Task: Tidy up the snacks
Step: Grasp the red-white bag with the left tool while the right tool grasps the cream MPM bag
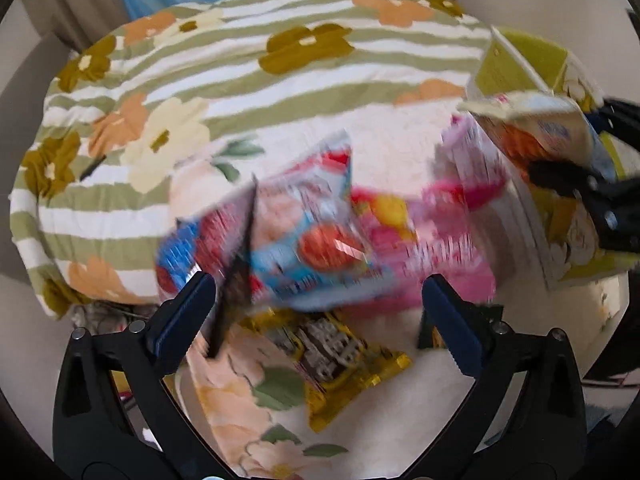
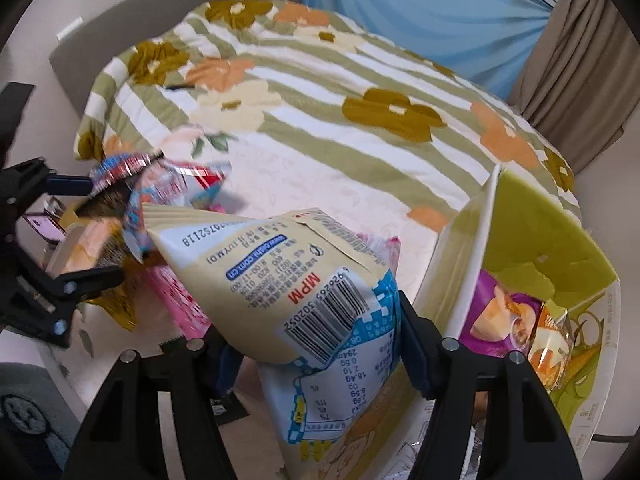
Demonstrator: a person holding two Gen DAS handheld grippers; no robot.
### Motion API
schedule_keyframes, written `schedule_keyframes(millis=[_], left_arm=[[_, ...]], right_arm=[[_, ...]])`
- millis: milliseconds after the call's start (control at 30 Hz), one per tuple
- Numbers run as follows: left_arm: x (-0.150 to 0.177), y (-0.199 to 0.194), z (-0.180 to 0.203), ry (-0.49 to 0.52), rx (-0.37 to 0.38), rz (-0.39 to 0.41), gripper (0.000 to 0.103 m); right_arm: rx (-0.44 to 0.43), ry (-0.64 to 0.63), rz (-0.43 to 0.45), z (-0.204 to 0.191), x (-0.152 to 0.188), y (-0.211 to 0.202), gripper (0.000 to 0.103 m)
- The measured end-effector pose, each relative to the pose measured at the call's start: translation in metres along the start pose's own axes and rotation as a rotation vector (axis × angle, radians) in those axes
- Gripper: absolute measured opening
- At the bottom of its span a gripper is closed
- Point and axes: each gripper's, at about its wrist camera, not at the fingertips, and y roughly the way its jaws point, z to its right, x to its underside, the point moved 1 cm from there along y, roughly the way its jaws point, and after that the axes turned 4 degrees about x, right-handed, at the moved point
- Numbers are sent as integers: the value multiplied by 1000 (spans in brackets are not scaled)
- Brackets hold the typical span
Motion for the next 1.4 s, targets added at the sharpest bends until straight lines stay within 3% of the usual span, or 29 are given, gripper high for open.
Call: schedule_keyframes(millis=[200, 367, 533, 800, 1067, 1400], left_arm=[[-65, -1, -31, 51, 49, -7, 102], [-104, 49, -40, 153, 117, -246, 102], [-99, 97, -41, 124, 184, -445, 102], [-79, 133, -36, 105, 206, -561, 102], [-74, 144, -30, 122, 204, -547, 100], [-96, 140, -22, 124, 219, -466, 84]], right_arm=[[-3, -21, 60, -2, -14, -15, 62], [-26, -20, 74, -3, -17, -14, 62], [-32, -4, 70, -1, -17, -12, 62], [-40, 34, 51, 9, -18, -1, 62], [-49, 43, 39, 10, -23, 6, 62], [-58, 63, 29, 10, -24, 16, 62]])
